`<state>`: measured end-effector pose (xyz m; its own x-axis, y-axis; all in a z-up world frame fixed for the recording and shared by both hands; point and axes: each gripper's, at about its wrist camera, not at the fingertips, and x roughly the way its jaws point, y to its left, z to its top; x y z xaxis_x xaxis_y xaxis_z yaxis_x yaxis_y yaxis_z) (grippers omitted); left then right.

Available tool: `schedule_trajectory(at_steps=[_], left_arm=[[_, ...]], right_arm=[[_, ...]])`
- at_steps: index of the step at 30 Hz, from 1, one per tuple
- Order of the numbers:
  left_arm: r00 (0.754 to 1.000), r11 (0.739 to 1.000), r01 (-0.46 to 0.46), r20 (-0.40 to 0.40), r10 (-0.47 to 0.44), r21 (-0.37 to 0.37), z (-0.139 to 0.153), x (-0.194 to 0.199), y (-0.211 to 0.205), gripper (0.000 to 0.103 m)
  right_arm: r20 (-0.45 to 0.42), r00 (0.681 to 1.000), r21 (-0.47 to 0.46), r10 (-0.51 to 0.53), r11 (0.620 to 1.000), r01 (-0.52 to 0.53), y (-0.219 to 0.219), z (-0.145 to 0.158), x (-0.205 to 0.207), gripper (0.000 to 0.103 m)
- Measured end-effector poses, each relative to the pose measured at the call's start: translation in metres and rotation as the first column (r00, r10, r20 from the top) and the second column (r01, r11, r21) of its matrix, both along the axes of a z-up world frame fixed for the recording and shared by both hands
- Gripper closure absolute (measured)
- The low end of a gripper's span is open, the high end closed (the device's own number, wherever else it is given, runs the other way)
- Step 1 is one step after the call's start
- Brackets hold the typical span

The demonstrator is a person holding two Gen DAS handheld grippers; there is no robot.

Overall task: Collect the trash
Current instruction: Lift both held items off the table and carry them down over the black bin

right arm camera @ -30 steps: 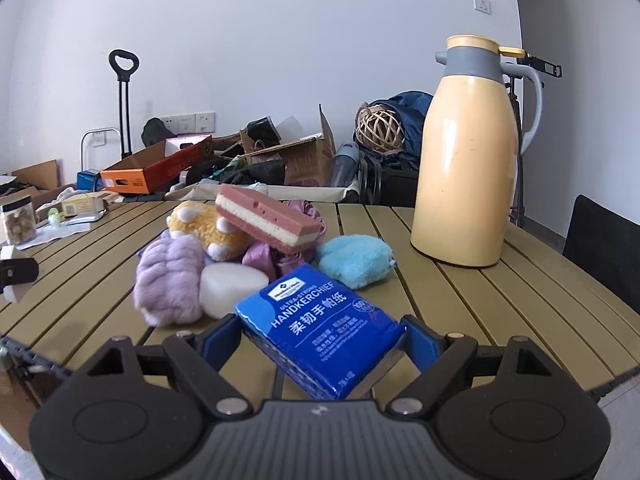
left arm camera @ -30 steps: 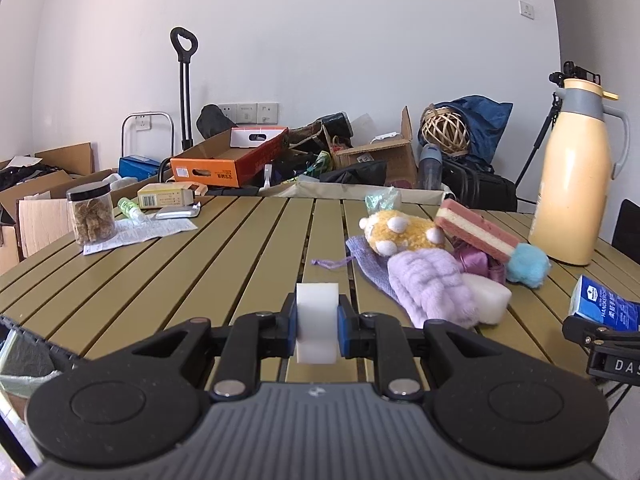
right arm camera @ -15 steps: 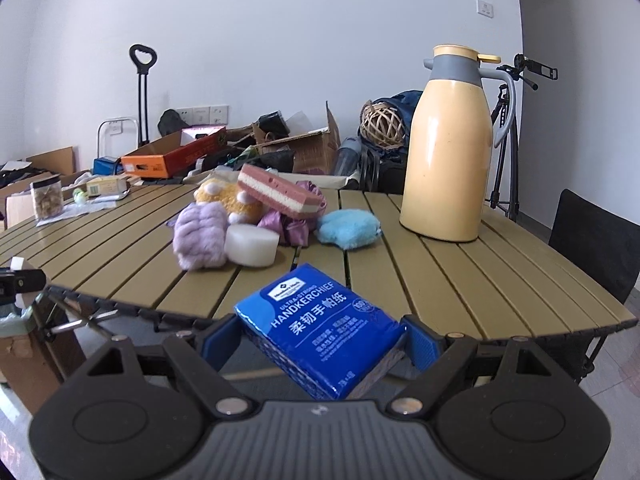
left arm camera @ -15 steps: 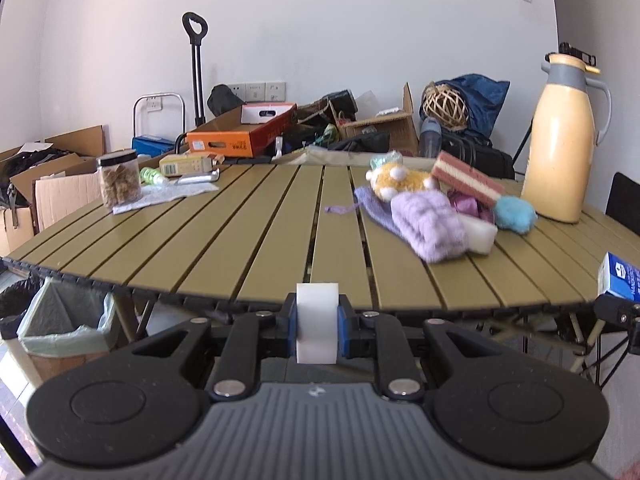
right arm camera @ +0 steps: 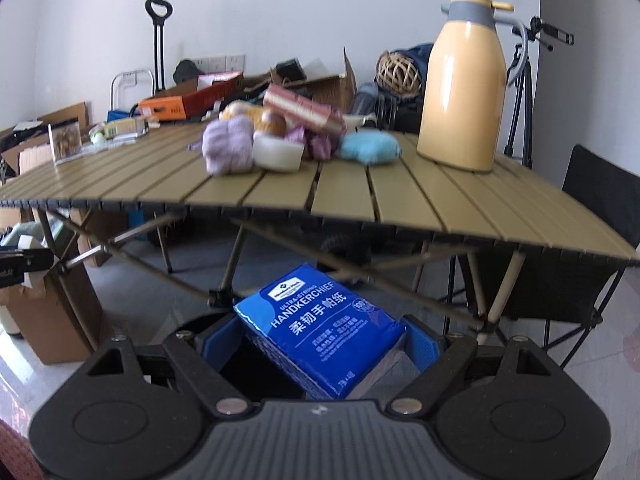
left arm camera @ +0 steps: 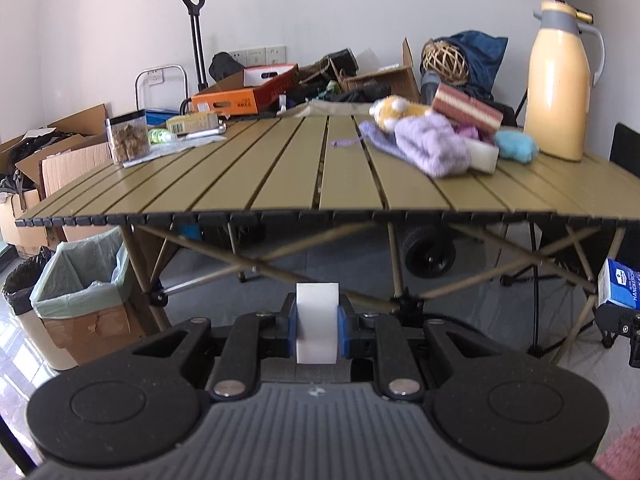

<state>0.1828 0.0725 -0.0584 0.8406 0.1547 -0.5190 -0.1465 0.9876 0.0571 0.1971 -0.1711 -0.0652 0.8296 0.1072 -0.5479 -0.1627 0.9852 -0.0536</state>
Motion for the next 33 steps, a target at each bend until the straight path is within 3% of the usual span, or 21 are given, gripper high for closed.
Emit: schedule_trajectory(at_steps=[6,10,16,22,26,33], left_arm=[[0.998,1.0,0.014,-0.069,-0.013,0.007,-0.021,-0.001,0.002,0.084],[0.987,1.0,0.03,-0.156,-0.028,0.008,-0.041,0.003,0.001,0.084],[0.953,0.999,0.028,-0.301,-0.038,-0.039,-0.071,0.017,0.008,0.084],[0.923,0.997,0.029,-0.38,-0.054,-0.072,-0.087,0.026,0.005,0.084],[0.888,0.993,0.025,-0.454,-0.076,-0.118,-0.099,0.036,0.004,0.084],[0.856,0.989,0.0,-0.511,-0.077,-0.149,-0.107,0.048,0.005,0.084]], right_arm=[[-0.059,0.998,-0.001,-0.007,1.0,0.007,-0.003,-0.024,0.001,0.017],[-0.09,0.996,0.0,-0.018,1.0,0.018,-0.005,-0.039,0.004,0.017],[-0.142,0.989,0.023,-0.047,0.998,0.051,-0.015,-0.055,0.017,0.018],[-0.185,0.982,0.039,-0.051,0.997,0.059,-0.019,-0.068,0.026,0.018],[-0.199,0.979,0.035,-0.054,0.997,0.062,-0.021,-0.073,0.028,0.018],[-0.217,0.973,0.038,-0.082,0.995,0.093,-0.031,-0.079,0.032,0.018]])
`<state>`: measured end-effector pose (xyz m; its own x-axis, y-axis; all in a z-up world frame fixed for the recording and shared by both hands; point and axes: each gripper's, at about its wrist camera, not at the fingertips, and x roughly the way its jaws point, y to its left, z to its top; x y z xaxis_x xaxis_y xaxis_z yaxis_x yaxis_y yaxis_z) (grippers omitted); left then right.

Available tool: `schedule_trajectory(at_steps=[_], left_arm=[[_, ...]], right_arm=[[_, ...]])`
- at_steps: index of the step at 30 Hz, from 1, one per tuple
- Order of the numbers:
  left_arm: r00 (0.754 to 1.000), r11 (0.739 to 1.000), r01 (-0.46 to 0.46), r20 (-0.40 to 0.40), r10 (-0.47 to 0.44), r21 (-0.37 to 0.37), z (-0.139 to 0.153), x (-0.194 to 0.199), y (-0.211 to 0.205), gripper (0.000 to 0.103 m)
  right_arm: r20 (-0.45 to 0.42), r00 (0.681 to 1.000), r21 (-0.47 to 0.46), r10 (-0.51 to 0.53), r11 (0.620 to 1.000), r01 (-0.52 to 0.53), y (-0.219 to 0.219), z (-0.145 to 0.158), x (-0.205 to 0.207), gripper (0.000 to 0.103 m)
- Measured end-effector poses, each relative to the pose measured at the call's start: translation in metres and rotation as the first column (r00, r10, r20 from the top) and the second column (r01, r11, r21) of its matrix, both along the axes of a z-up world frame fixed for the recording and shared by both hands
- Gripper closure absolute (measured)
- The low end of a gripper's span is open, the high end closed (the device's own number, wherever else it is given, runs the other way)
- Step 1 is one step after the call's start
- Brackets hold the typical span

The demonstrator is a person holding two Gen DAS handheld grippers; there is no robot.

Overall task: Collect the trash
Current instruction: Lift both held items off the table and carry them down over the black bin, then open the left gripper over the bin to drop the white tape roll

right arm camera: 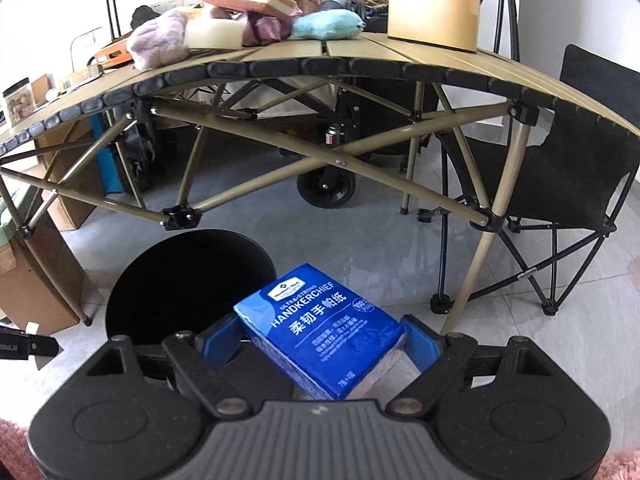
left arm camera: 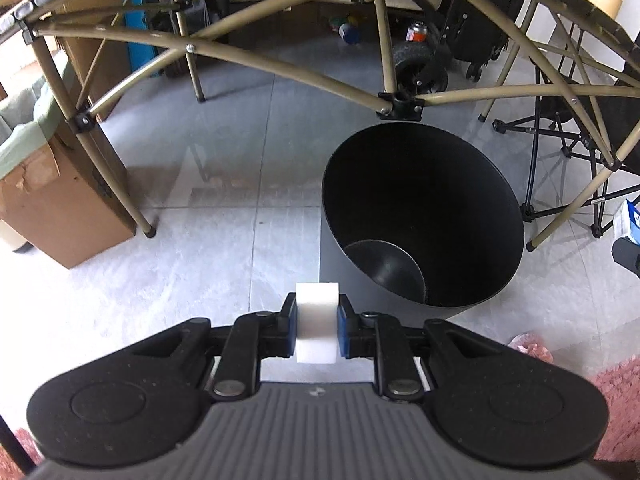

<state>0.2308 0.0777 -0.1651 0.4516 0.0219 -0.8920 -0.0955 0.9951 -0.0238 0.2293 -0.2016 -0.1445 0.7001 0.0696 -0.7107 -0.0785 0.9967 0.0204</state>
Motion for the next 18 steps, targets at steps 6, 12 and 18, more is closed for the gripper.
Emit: schedule_trajectory(at_steps=[6,12,18], left_arm=[[0.999,1.0,-0.005,-0.039,0.005,-0.004,-0.002,0.014,-0.01,0.084],[0.999,1.0,0.013,-0.052,-0.013,-0.005,-0.001,0.027,-0.025,0.084],[0.998,0.999,0.036,-0.06,-0.036,-0.01,0.0,0.039,-0.043,0.084]], right_arm=[[-0.023,1.0,0.0,-0.018,1.0,0.018,-0.005,-0.007,0.005,0.018],[-0.036,0.999,-0.005,-0.033,0.999,0.033,-0.008,-0.009,0.01,0.018],[-0.051,0.997,0.001,-0.053,0.999,0.053,-0.017,-0.014,0.016,0.018]])
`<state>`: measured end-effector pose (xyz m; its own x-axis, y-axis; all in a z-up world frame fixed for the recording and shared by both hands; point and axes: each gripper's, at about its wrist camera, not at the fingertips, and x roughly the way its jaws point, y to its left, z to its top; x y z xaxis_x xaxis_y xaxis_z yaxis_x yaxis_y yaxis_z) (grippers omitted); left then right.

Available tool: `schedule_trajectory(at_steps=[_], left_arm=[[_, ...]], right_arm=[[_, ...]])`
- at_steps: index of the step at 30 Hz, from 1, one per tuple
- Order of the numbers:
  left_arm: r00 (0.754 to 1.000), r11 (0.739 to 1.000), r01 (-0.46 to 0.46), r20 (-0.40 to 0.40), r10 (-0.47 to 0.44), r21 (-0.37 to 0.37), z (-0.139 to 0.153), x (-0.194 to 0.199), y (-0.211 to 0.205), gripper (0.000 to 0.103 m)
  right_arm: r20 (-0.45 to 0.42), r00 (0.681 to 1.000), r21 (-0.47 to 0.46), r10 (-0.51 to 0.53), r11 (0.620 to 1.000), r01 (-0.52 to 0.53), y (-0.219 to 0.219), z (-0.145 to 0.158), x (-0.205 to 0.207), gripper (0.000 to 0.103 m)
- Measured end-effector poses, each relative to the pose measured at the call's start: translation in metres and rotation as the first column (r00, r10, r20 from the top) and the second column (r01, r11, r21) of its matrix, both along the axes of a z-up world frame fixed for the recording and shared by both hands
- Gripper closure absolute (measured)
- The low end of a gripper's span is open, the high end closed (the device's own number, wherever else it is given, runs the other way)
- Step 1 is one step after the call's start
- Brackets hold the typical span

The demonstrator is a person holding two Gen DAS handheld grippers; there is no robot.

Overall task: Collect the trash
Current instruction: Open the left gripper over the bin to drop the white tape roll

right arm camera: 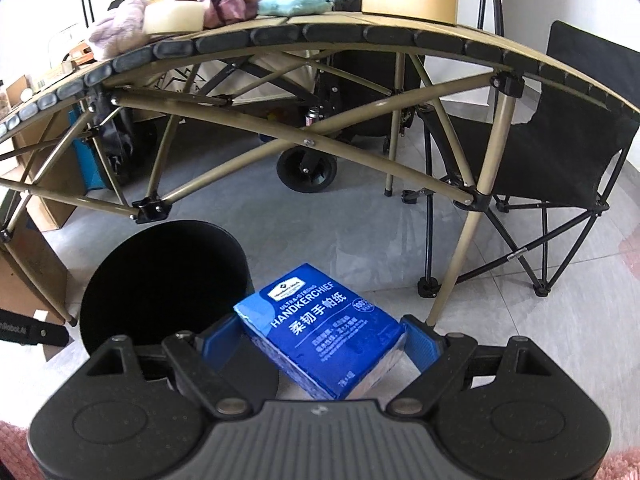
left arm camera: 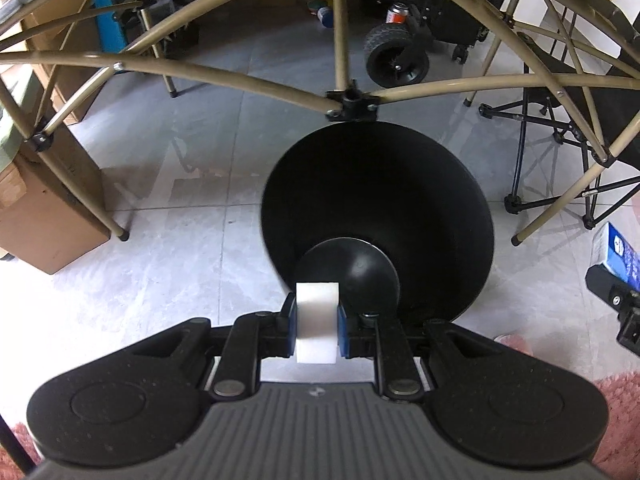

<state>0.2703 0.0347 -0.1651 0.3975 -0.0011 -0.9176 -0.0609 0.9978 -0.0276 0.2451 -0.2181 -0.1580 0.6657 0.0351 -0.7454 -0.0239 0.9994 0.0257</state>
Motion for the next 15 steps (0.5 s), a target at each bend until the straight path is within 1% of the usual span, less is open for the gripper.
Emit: schedule_trajectory(at_steps=[9,15], left_arm=[[1.0,1.0,0.018,-0.015,-0.018,-0.009,-0.002,0.021,-0.028,0.084],[0.999,0.999,0.022,-0.025,-0.022,-0.026,-0.006,0.034,-0.044,0.084]], right_arm=[[-0.009,0.998,0.017,-0.063,0.998,0.063,-0.017,-0.005,0.005,0.018],[-0.01,0.996,0.014,-0.086,0.996,0.086,-0.026,-0.008,0.007,0.018]])
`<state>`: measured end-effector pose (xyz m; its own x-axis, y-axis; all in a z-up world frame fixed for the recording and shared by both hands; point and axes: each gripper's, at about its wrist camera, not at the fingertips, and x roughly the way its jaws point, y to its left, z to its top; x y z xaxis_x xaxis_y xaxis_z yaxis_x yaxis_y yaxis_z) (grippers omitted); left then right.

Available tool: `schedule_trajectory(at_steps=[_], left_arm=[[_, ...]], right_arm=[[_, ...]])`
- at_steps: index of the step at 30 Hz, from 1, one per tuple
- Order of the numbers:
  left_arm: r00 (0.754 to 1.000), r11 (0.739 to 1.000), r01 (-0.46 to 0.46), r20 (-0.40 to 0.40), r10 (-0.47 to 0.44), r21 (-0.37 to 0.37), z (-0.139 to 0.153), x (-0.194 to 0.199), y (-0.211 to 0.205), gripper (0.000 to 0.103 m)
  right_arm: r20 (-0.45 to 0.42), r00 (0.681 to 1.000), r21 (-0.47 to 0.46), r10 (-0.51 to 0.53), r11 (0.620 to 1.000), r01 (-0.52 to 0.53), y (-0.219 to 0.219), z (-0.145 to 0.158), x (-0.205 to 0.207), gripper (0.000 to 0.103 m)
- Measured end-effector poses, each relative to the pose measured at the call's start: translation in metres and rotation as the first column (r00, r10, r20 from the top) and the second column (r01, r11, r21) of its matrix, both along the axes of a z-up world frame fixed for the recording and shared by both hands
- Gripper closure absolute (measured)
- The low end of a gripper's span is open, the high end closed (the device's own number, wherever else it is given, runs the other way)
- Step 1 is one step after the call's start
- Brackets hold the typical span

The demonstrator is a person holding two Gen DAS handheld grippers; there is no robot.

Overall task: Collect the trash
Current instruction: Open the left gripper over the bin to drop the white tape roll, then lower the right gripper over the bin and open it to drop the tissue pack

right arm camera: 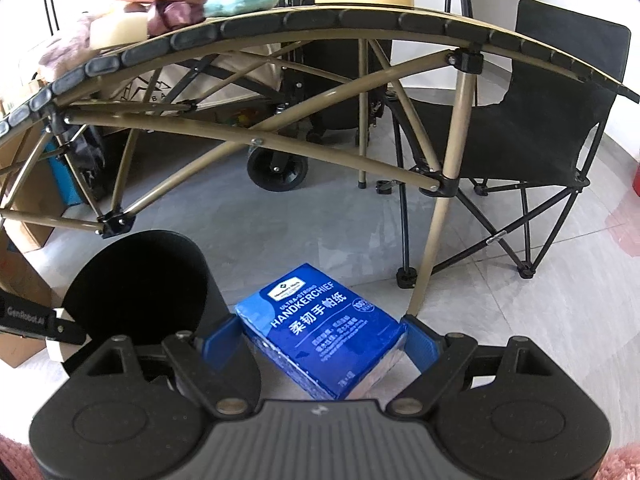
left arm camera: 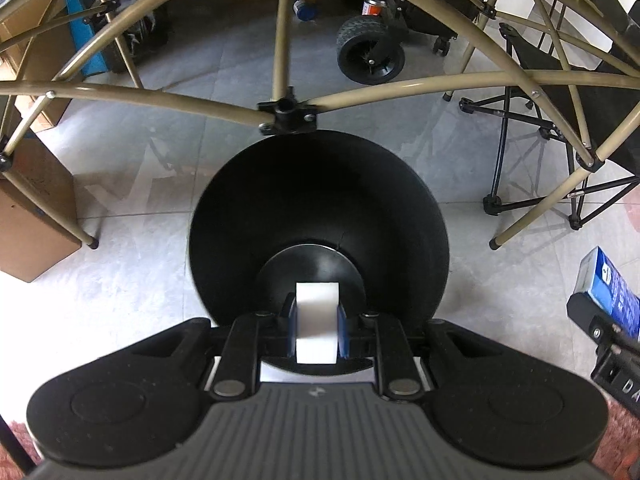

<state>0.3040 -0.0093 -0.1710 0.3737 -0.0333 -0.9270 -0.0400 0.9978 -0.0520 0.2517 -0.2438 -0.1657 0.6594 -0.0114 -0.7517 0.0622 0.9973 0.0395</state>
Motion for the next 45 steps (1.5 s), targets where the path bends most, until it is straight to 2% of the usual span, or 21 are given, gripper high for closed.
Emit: schedule_trajectory(at_steps=[19,25,26,27,28,29,30,32,45], left_arm=[[0.995,0.996,-0.085,-0.064,0.082,-0.032,-0.022,0.037,-0.018,0.084],[0.993,0.995,-0.097,-0.07,0.095,-0.022,-0.024,0.041,-0.02,0.083],[0.992,0.994,-0.104,-0.07,0.103,-0.012,-0.024,0.041,-0.019,0.081],[0.992,0.994,-0.11,-0.069,0.109,-0.006,-0.024,0.041,-0.02,0.069],[0.991,0.993,-0.119,-0.067,0.119,-0.002,-0.023,0.041,-0.019,0.042],[0.989,0.991,-0.135,-0.065,0.135,0.009,-0.022,0.041,-0.018,0.027],[0.986,0.988,-0.153,-0.06,0.154,0.028,-0.021,0.041,-0.017,0.003],[0.985,0.984,-0.168,-0.035,0.17,0.055,-0.017,0.041,-0.017,0.001],[0.987,0.988,-0.148,-0.058,0.151,0.045,-0.017,0.041,-0.013,0.0]], right_arm=[[-0.008,0.999,-0.031,-0.038,0.999,0.038,-0.006,-0.005,0.011,0.018],[-0.013,0.999,-0.033,-0.042,0.999,0.041,-0.004,-0.006,0.012,0.018],[-0.014,0.999,-0.032,-0.042,0.999,0.042,-0.004,-0.006,0.012,0.018],[-0.014,0.999,-0.031,-0.043,0.999,0.043,-0.005,-0.006,0.012,0.018],[-0.014,0.999,-0.031,-0.044,0.999,0.044,-0.005,-0.006,0.012,0.018],[-0.015,0.999,-0.029,-0.045,0.999,0.045,-0.006,-0.006,0.012,0.018],[-0.016,0.999,-0.028,-0.046,0.999,0.045,-0.006,-0.006,0.012,0.018],[-0.016,0.999,-0.025,-0.045,0.999,0.045,-0.006,-0.007,0.012,0.018],[-0.016,0.999,-0.018,-0.033,0.999,0.033,-0.006,-0.005,0.011,0.018]])
